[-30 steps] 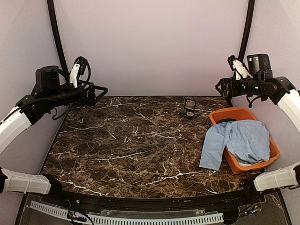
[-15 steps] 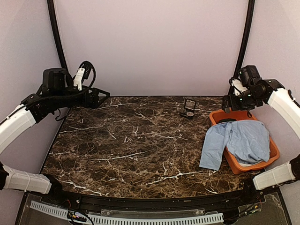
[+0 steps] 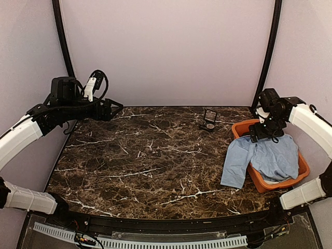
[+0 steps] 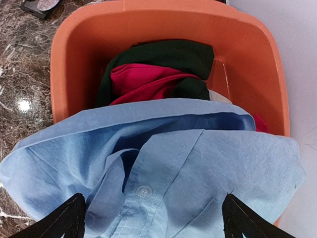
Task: Pin the brooch onto the clothing
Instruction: Pick up the crumpled clothing from the bin.
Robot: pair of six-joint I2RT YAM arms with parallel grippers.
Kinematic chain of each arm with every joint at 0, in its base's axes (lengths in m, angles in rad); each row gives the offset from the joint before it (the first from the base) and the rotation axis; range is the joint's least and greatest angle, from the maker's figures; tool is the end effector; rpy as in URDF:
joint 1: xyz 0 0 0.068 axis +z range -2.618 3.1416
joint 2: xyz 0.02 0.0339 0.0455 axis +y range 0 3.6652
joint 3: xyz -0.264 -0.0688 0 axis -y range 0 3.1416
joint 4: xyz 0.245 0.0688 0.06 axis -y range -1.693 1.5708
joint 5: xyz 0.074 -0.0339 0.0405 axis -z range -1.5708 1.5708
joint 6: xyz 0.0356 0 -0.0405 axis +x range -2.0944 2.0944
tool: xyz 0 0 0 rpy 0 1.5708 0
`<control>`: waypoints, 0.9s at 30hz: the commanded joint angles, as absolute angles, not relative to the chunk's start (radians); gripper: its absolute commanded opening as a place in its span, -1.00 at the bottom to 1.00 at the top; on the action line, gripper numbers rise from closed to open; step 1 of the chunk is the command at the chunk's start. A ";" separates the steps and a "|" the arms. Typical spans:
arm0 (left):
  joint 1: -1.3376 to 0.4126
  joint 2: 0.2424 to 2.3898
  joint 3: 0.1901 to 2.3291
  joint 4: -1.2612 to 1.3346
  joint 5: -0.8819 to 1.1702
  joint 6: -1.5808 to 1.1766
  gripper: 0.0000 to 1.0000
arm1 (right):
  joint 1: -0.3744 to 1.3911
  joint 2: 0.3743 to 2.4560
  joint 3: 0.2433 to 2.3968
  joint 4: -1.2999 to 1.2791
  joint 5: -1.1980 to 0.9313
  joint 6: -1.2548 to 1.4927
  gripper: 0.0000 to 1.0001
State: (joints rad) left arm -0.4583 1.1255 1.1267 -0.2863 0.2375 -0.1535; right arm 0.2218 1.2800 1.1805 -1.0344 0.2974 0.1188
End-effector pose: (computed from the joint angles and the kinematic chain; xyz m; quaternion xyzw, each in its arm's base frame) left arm 0.2254 -0.1205 0.3815 0.1909 0.7748 -0.2697 0.5391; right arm 0.2362 0.0426 0.3039 -0.0176 0.9658 -0.1062 0.2357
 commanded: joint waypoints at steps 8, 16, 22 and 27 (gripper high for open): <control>-0.462 1.111 1.113 -0.278 0.226 -0.174 0.99 | 0.186 1.411 1.144 -1.002 0.224 0.153 0.42; -0.462 1.111 1.112 -0.279 0.218 -0.170 0.99 | 0.180 1.390 1.186 -0.997 0.214 0.161 -1.00; -0.462 1.126 1.115 -0.275 0.216 -0.172 0.99 | 0.194 1.236 1.383 -0.955 0.119 0.159 -1.00; -0.462 1.130 1.112 -0.251 0.222 -0.178 0.99 | 0.256 1.109 1.510 -0.785 -0.026 0.128 -1.00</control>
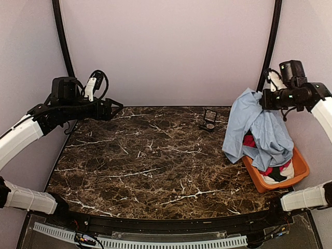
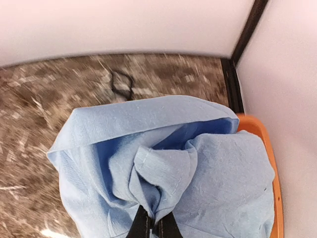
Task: Pin the brooch onto the clothing
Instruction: Pick up the crumpled clothing from the bin, then place the crumpled clothing at the center of the board.
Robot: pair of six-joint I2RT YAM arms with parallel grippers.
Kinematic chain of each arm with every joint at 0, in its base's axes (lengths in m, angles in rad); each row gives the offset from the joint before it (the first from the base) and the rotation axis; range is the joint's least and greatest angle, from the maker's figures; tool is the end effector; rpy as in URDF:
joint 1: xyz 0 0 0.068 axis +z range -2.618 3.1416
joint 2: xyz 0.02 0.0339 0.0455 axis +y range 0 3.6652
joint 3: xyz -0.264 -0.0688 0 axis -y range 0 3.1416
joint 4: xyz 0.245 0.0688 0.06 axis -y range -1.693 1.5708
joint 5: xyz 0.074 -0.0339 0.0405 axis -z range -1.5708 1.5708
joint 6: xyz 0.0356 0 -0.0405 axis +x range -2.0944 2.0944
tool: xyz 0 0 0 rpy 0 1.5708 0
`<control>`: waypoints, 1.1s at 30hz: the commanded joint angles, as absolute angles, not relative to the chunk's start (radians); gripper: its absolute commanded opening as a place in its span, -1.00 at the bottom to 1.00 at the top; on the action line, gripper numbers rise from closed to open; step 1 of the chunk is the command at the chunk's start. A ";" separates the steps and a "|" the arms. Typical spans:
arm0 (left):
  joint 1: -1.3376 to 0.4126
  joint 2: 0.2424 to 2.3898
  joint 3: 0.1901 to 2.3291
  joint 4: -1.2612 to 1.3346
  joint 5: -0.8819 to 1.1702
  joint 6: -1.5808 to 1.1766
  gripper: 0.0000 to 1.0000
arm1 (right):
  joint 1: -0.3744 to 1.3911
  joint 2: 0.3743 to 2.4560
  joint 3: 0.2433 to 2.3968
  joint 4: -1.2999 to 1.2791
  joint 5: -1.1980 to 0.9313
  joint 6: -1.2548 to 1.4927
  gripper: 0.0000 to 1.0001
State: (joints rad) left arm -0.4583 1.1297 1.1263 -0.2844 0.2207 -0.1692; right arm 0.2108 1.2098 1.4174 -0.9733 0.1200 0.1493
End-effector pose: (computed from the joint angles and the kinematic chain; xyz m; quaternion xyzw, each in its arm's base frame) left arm 0.2268 -0.1206 0.3805 0.1799 0.7785 -0.2675 0.5385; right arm 0.2287 0.0446 0.3939 -0.0048 0.9187 0.0158 0.3946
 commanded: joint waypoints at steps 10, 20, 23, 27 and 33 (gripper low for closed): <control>-0.462 1.100 1.149 -0.320 -0.029 -0.177 0.99 | 0.549 1.168 1.564 -0.461 -0.343 0.069 -1.00; -0.457 0.932 1.142 -0.380 -0.509 -0.193 0.99 | 0.879 1.546 1.555 -0.315 -0.221 -0.007 -1.00; -0.457 0.879 1.108 -0.345 -0.526 -0.172 0.99 | 0.928 1.666 1.539 -0.306 -0.215 -0.014 -1.00; -0.456 0.928 1.135 -0.410 -0.443 -0.170 0.99 | 1.017 1.788 1.575 -0.364 -0.222 -0.063 -0.42; -0.457 1.070 1.153 -0.472 -0.324 -0.190 0.99 | 1.037 1.740 1.543 -0.402 -0.225 -0.115 0.96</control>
State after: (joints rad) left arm -0.4572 0.9916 1.1564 -0.3931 -0.4088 -0.1814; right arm 1.0431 1.8408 1.5524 -0.4232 -0.2325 -0.0666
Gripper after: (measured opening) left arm 0.996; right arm 0.909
